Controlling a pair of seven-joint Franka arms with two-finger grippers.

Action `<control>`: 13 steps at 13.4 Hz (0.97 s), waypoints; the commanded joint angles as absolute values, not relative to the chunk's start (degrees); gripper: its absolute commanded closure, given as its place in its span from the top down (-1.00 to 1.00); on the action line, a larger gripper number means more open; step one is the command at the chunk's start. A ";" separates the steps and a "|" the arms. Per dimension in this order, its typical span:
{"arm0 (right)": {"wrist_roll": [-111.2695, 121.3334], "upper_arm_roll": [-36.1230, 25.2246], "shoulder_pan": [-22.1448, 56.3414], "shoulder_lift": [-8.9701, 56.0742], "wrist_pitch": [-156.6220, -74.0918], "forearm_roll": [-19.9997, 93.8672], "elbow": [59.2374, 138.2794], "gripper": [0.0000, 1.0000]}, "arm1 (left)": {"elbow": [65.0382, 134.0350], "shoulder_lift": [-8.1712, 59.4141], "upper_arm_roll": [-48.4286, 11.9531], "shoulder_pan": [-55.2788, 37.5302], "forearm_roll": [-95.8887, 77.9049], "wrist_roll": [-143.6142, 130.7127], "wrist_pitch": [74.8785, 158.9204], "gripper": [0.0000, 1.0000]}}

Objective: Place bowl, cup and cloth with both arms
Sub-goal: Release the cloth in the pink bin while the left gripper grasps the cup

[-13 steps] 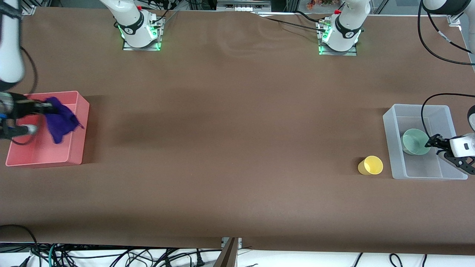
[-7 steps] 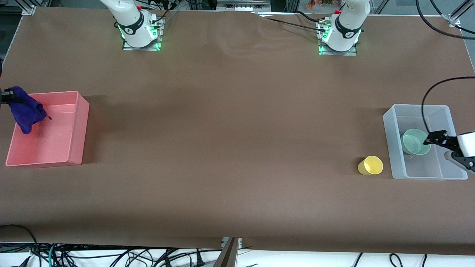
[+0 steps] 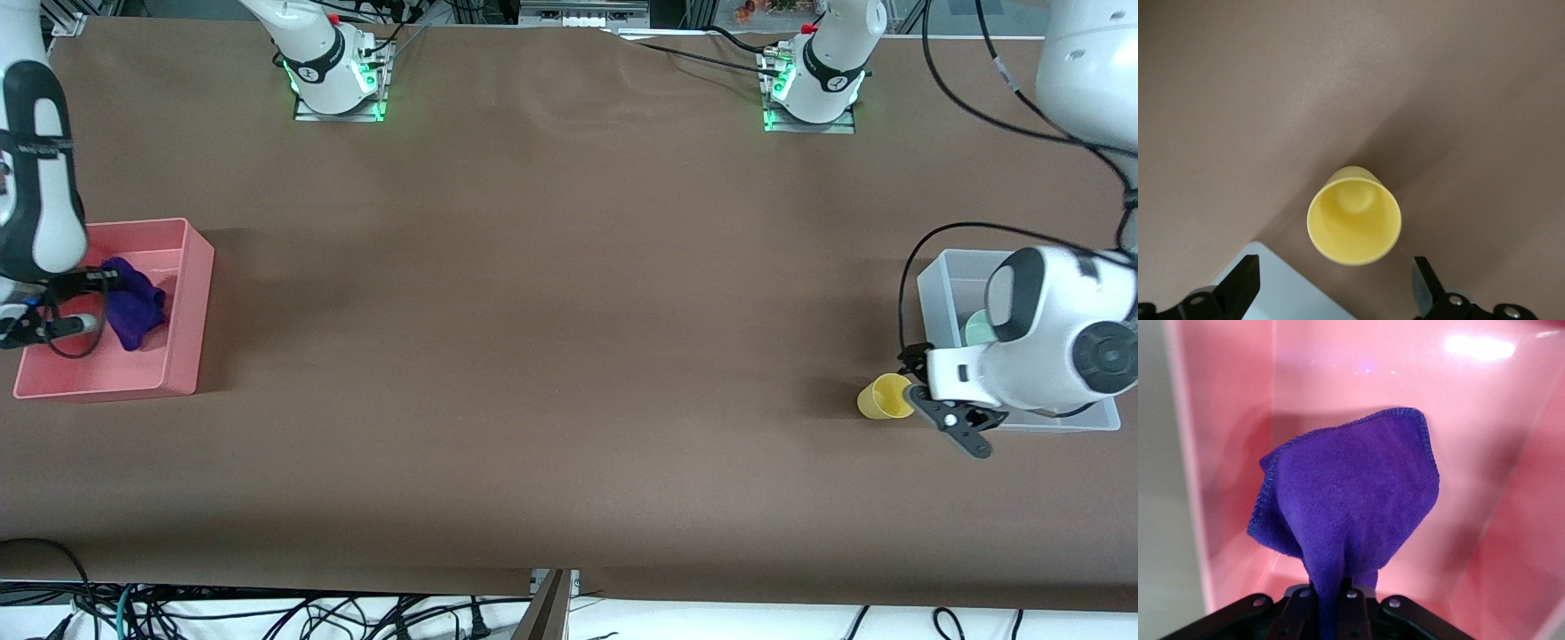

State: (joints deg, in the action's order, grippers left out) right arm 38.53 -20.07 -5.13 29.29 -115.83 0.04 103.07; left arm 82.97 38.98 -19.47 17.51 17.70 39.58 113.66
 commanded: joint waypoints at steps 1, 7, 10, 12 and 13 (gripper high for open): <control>39.20 -20.04 -5.54 29.00 -121.27 1.49 107.39 -1.00 | 82.35 42.79 -18.99 18.72 19.16 42.27 119.59 0.98; 39.38 -19.95 -5.45 25.41 -113.77 1.41 102.24 1.00 | 82.35 46.93 -18.98 19.16 19.69 42.09 122.70 -1.00; 38.68 -18.38 -4.14 22.34 -98.83 1.32 92.31 1.00 | 81.92 45.62 -19.16 19.69 19.43 42.19 121.21 -1.00; 38.41 -14.52 -3.96 19.61 -95.02 1.32 89.31 1.00 | 80.86 42.38 -19.69 19.86 17.86 42.01 114.91 -1.00; 37.10 -12.59 -3.96 18.47 -94.23 1.32 88.51 1.00 | 79.03 40.36 -19.51 19.86 15.41 41.92 110.78 -1.00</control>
State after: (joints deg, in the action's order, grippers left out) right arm 38.22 -15.52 -3.98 20.23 -96.71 0.65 90.14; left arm 80.69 44.99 -19.08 19.48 17.95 41.33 117.70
